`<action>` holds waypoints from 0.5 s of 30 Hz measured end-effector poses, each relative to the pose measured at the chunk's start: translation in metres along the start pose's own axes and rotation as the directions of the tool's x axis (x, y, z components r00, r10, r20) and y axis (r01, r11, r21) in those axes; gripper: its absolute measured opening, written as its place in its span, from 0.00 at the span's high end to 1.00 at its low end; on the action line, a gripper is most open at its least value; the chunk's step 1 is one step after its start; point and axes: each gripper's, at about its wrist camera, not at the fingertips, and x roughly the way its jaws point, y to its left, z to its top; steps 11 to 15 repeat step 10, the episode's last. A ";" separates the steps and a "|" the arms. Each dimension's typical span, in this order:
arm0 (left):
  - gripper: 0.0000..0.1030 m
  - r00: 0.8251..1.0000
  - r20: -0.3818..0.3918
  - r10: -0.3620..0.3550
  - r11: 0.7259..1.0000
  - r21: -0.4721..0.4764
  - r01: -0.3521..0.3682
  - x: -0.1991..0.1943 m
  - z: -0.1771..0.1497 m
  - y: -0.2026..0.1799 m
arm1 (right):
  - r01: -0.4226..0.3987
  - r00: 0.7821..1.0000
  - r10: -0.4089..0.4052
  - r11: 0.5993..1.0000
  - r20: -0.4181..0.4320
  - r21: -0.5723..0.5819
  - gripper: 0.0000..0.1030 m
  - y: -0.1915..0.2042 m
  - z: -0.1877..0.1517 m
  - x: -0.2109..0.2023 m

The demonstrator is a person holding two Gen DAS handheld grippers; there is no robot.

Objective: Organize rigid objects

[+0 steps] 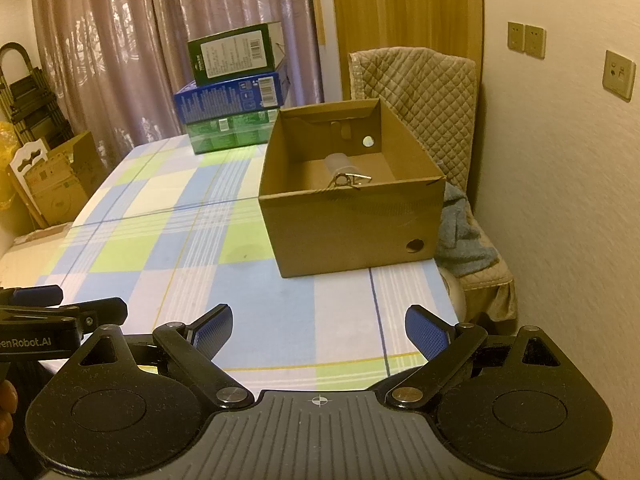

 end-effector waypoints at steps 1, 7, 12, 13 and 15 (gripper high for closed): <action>0.01 1.000 0.000 -0.001 1.000 0.001 0.001 0.000 0.000 0.000 | 0.000 1.000 0.000 1.000 0.000 0.000 0.12 0.001 0.000 0.000; 0.01 1.000 0.002 -0.011 1.000 -0.001 0.011 0.000 -0.002 0.001 | 0.001 1.000 -0.001 1.000 -0.001 0.000 0.12 0.002 0.000 0.000; 0.01 1.000 -0.002 -0.029 0.999 -0.027 0.029 0.000 -0.002 0.003 | 0.001 1.000 -0.001 1.000 -0.004 -0.001 0.12 0.003 -0.001 0.000; 0.01 1.000 -0.002 -0.029 0.999 -0.027 0.029 0.000 -0.002 0.003 | 0.001 1.000 -0.001 1.000 -0.004 -0.001 0.12 0.003 -0.001 0.000; 0.01 1.000 -0.002 -0.029 0.999 -0.027 0.029 0.000 -0.002 0.003 | 0.001 1.000 -0.001 1.000 -0.004 -0.001 0.12 0.003 -0.001 0.000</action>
